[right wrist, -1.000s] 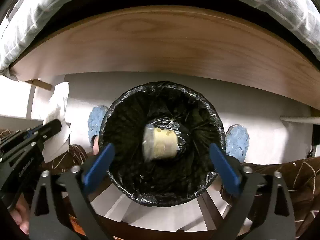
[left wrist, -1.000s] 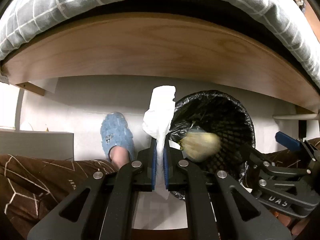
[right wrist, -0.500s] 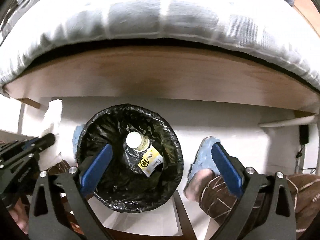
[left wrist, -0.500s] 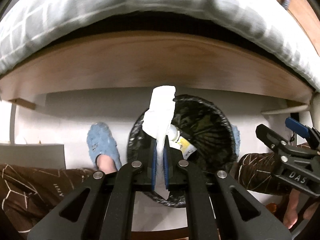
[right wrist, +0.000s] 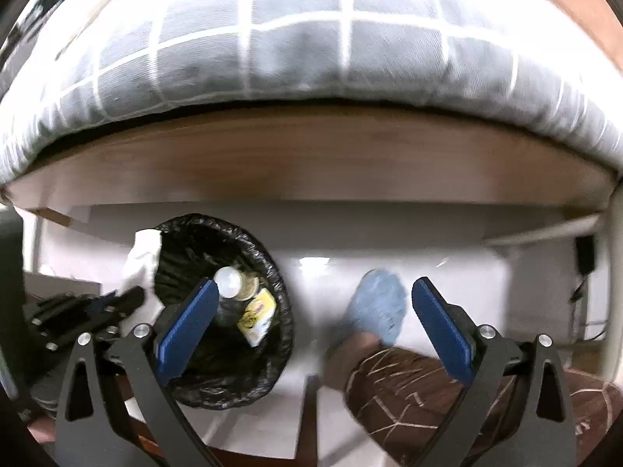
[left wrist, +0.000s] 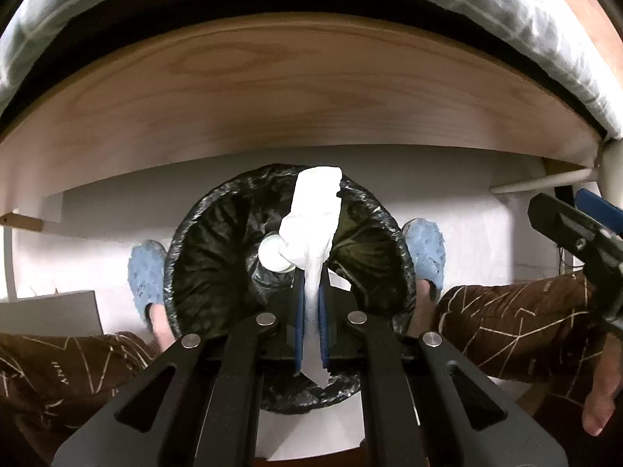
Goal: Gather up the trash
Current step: 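Open the left tool to drop the white tissue into the bin, then move both tools back over the trash on the bed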
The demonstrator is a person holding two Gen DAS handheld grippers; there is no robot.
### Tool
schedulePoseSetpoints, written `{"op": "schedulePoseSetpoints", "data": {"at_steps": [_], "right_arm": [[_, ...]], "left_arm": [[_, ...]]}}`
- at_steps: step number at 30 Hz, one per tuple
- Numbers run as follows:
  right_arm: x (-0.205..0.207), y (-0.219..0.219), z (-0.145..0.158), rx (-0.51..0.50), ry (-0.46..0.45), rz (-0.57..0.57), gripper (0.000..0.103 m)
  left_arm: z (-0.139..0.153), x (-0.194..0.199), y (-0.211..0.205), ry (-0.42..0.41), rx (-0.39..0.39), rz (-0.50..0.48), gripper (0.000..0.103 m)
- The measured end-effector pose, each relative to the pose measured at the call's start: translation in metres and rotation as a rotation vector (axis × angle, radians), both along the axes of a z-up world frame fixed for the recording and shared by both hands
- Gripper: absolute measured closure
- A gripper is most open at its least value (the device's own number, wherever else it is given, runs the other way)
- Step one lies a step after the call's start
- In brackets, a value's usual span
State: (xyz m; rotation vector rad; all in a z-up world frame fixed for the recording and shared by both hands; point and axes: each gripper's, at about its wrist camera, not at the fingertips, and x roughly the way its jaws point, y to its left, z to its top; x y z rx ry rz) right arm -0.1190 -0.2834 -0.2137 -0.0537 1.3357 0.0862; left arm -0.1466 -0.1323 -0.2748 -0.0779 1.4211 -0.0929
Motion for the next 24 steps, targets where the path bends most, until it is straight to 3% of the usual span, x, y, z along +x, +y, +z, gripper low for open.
{"op": "schedulePoseSetpoints", "data": {"at_steps": [8,16,24], "right_arm": [[0.007,-0.002,-0.012,-0.015,0.010,-0.022,0.008],[0.008,0.006,-0.017,-0.048,0.004,0.014,0.008],[0.013,0.007,-0.010,-0.041,-0.019,0.010,0.007]], "left_arm": [[-0.010,-0.005,-0.020,-0.022,0.035,-0.045,0.092],[-0.005,-0.004,-0.011,-0.038,0.046,-0.023,0.039],[0.020,0.000,0.016,-0.098,0.059,0.039,0.015]]}}
